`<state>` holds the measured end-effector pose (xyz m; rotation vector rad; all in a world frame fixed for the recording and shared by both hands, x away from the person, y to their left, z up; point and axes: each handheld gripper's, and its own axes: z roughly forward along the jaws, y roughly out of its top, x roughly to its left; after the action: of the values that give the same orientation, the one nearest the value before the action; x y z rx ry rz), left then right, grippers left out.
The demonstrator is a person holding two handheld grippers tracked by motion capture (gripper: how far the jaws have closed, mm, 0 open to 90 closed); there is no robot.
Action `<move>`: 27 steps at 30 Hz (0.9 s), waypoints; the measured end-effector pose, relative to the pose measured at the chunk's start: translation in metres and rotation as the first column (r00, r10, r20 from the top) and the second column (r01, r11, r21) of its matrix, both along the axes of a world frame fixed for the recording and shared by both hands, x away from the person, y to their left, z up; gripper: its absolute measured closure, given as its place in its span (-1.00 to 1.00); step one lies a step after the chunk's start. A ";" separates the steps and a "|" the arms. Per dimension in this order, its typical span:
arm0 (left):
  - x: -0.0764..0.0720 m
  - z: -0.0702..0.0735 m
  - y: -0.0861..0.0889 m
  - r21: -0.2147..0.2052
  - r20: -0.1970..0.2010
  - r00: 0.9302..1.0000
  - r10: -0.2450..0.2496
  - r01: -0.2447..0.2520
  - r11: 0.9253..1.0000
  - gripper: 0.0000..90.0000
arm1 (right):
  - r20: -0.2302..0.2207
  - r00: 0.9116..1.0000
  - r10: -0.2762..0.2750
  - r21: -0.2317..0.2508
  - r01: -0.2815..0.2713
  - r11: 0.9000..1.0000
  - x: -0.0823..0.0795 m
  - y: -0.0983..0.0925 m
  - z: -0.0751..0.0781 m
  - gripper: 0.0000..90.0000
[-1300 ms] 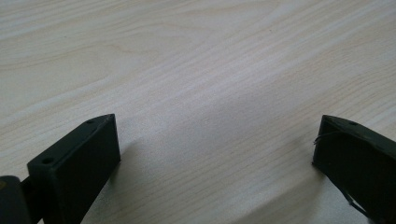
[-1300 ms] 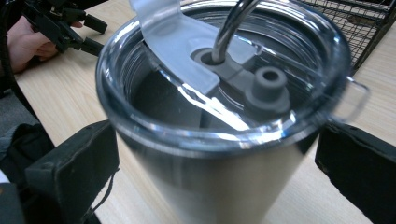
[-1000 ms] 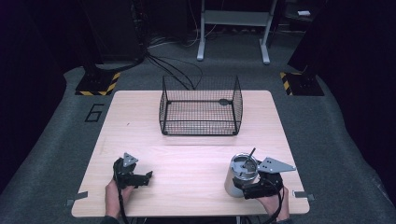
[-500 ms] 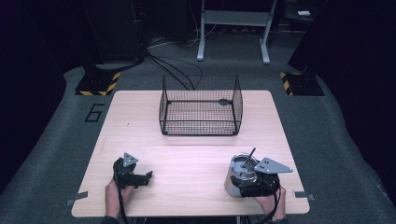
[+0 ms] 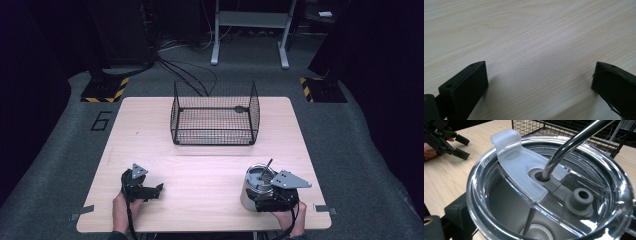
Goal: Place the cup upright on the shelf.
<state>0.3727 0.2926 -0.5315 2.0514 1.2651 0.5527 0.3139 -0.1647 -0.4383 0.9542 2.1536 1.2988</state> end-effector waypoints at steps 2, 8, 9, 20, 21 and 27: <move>0.000 0.000 0.000 -0.001 0.000 1.000 0.001 -0.001 1.000 -0.99 | -0.001 1.000 0.003 0.005 -0.003 1.000 0.000 0.000 0.001 -0.93; 0.000 0.000 0.000 -0.006 -0.002 1.000 0.004 -0.004 1.000 -0.99 | 0.004 1.000 -0.004 0.001 0.004 1.000 0.004 0.002 0.006 -0.93; 0.000 0.000 0.000 -0.006 -0.002 1.000 0.004 -0.004 1.000 -0.99 | 0.004 1.000 -0.004 0.001 0.004 1.000 0.004 0.002 0.006 -0.93; 0.000 0.000 0.000 -0.006 -0.002 1.000 0.004 -0.004 1.000 -0.99 | 0.005 1.000 0.005 -0.010 -0.005 1.000 0.014 0.008 0.013 -0.92; 0.000 0.000 0.000 -0.006 -0.001 1.000 0.004 -0.004 1.000 -0.99 | 0.009 1.000 0.006 -0.010 -0.006 1.000 0.017 0.009 0.014 -0.92; 0.000 0.000 -0.001 -0.011 -0.002 1.000 0.010 -0.010 1.000 -0.99 | 0.010 1.000 0.004 -0.006 -0.004 1.000 0.022 0.012 0.018 -0.92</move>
<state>0.3725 0.2918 -0.5319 2.0383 1.2772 0.5475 0.3363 -0.1526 -0.4207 0.9389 2.1519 1.2958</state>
